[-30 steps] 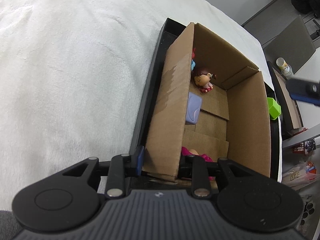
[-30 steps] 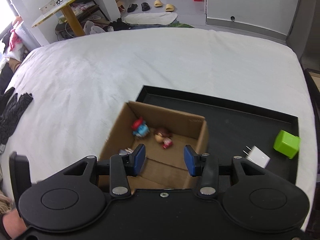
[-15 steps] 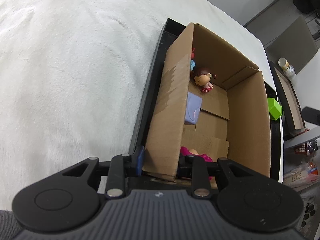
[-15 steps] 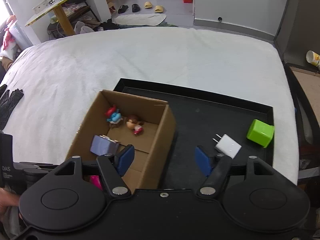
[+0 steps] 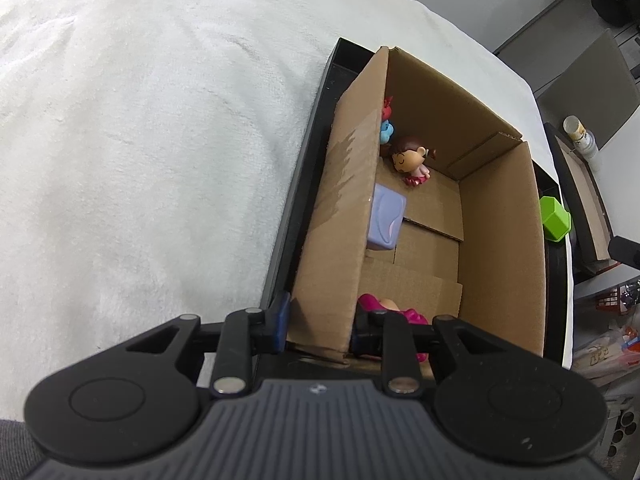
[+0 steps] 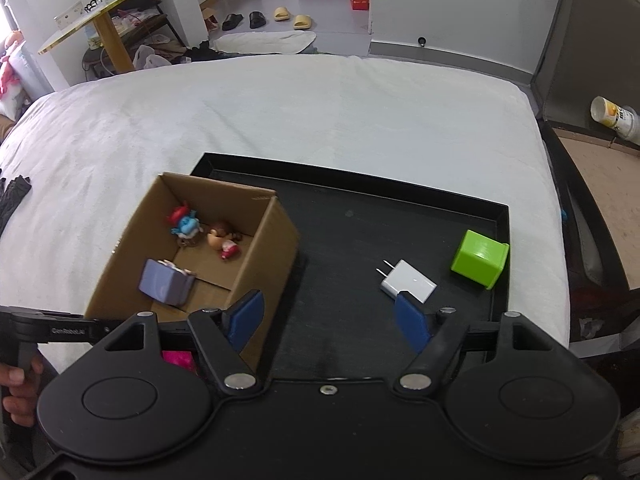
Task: Organize rigid objects
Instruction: 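Move the right gripper to the white phone charger and close on it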
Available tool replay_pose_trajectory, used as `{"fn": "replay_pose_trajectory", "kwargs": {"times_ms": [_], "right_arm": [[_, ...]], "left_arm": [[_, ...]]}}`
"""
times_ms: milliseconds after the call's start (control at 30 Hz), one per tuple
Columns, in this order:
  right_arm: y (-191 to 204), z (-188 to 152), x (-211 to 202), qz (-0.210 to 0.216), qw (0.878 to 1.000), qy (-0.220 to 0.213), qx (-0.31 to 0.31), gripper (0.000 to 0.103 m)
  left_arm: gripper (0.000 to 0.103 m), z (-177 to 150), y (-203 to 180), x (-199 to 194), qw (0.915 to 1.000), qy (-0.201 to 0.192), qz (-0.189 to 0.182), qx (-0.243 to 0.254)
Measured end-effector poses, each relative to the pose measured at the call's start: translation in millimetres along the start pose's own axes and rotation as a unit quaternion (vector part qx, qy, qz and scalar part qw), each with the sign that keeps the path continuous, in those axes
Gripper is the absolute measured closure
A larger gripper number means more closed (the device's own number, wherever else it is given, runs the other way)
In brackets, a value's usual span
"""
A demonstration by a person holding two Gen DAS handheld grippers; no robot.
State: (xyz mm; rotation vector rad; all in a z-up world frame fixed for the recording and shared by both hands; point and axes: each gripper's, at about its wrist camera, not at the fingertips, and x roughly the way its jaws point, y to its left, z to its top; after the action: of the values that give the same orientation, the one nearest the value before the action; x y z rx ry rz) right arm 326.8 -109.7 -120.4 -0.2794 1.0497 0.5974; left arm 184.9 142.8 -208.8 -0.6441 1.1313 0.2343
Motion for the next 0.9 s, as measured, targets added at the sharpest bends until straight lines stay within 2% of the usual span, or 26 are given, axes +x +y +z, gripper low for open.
{"fn": "replay_pose_trajectory", "kwargs": {"times_ms": [433, 733, 900], "right_arm": [[-37.5, -12.5, 21.1, 0.007, 1.000, 0.001, 0.006, 0.031], [-47.8, -13.2, 43.2, 0.011, 0.999, 0.007, -0.046, 0.032], [-51.4, -9.4, 59.1, 0.017, 0.997, 0.009, -0.077, 0.036]], "left_arm": [[0.078, -0.3, -2.5, 1.0, 1.0000, -0.002, 0.008, -0.003], [0.078, 1.6, -1.0, 2.4, 0.9999, -0.003, 0.010, -0.004], [0.078, 2.5, -0.4, 3.1, 0.9999, -0.003, 0.010, -0.003]]}}
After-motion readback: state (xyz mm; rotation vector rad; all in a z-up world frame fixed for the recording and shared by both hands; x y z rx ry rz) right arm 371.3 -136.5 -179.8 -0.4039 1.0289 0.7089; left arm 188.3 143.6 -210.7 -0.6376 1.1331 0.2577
